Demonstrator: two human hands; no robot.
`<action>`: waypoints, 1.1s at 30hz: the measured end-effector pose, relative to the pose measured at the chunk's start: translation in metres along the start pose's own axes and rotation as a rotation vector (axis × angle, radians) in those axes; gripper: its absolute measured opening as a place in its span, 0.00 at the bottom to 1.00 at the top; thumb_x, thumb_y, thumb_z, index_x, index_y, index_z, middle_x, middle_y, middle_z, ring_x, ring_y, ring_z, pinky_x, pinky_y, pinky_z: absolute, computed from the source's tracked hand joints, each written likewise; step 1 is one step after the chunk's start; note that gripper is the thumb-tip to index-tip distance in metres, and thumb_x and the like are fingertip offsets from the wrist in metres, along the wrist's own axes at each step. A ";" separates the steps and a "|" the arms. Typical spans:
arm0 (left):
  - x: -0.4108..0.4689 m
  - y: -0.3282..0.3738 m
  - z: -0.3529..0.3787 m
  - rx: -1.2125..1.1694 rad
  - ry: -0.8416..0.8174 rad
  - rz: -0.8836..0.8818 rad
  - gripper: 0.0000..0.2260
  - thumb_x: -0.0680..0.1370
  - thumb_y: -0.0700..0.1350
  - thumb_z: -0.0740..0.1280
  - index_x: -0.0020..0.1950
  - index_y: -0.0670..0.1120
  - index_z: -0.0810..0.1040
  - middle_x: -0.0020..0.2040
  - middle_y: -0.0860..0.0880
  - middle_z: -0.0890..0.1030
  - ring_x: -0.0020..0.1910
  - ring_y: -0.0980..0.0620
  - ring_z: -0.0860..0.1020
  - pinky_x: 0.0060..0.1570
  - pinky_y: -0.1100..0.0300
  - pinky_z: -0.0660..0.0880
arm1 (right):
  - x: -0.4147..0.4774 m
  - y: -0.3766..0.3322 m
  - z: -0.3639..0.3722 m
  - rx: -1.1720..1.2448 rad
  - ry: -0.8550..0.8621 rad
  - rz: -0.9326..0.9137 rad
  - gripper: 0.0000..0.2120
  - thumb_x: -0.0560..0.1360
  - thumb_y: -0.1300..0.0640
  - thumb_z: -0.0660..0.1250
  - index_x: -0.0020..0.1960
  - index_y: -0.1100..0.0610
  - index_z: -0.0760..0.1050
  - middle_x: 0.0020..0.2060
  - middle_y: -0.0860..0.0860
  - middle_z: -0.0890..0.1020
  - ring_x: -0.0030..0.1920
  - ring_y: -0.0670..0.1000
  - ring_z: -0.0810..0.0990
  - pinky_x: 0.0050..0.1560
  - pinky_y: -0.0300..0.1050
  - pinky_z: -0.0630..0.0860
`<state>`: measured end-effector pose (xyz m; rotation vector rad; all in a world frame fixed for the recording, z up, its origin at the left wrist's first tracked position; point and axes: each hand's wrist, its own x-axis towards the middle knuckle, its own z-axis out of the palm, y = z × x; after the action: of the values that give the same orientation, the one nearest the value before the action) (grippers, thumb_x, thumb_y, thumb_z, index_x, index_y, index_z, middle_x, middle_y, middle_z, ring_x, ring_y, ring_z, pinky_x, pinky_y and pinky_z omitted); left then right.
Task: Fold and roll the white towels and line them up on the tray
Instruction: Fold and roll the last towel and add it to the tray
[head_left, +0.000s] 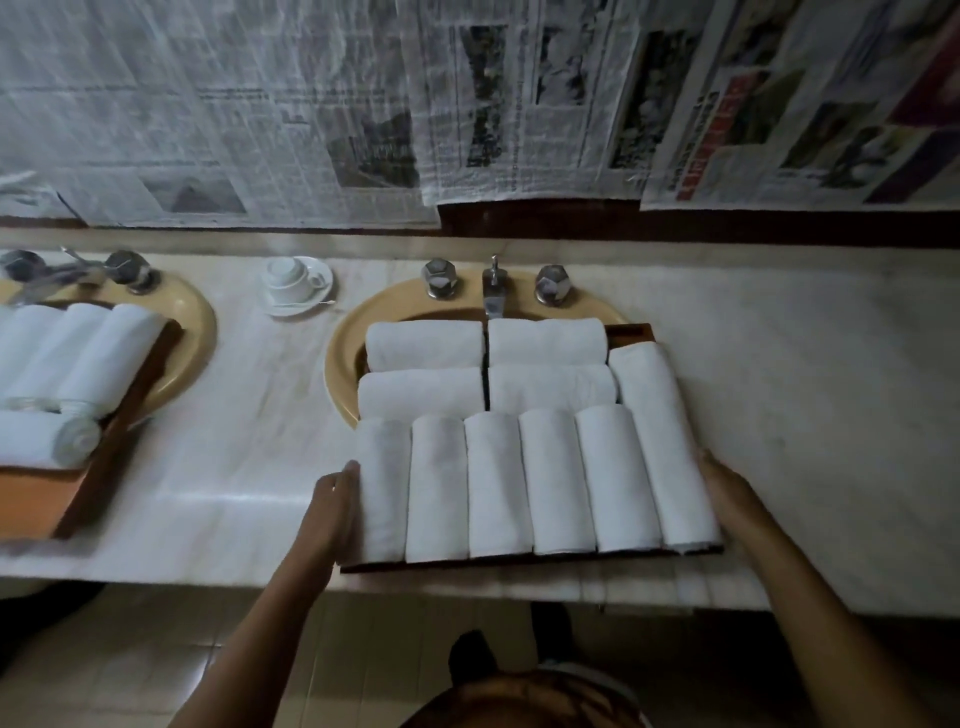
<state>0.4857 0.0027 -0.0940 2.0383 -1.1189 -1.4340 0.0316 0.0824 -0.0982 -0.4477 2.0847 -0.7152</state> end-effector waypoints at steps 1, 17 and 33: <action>-0.002 0.001 0.003 -0.067 -0.039 0.001 0.24 0.84 0.63 0.54 0.59 0.47 0.80 0.55 0.45 0.85 0.54 0.44 0.83 0.58 0.40 0.78 | 0.002 0.000 0.003 0.098 -0.029 0.045 0.34 0.81 0.33 0.58 0.74 0.59 0.72 0.68 0.58 0.78 0.64 0.59 0.78 0.70 0.57 0.72; -0.047 -0.011 0.031 -0.257 -0.078 0.030 0.16 0.82 0.61 0.60 0.56 0.54 0.82 0.53 0.48 0.86 0.53 0.44 0.83 0.55 0.40 0.81 | -0.051 0.054 -0.039 0.506 0.081 0.002 0.19 0.84 0.42 0.59 0.59 0.55 0.79 0.53 0.54 0.84 0.53 0.56 0.83 0.64 0.57 0.76; -0.097 0.108 0.267 0.059 -0.371 0.425 0.24 0.82 0.68 0.59 0.62 0.51 0.81 0.60 0.50 0.82 0.59 0.47 0.79 0.62 0.45 0.74 | -0.092 0.178 -0.242 0.610 0.543 0.041 0.24 0.84 0.40 0.59 0.70 0.55 0.75 0.63 0.54 0.78 0.63 0.58 0.76 0.70 0.64 0.71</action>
<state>0.1865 0.0464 -0.0640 1.4727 -1.6432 -1.5944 -0.1253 0.3486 -0.0420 0.1530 2.1956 -1.5096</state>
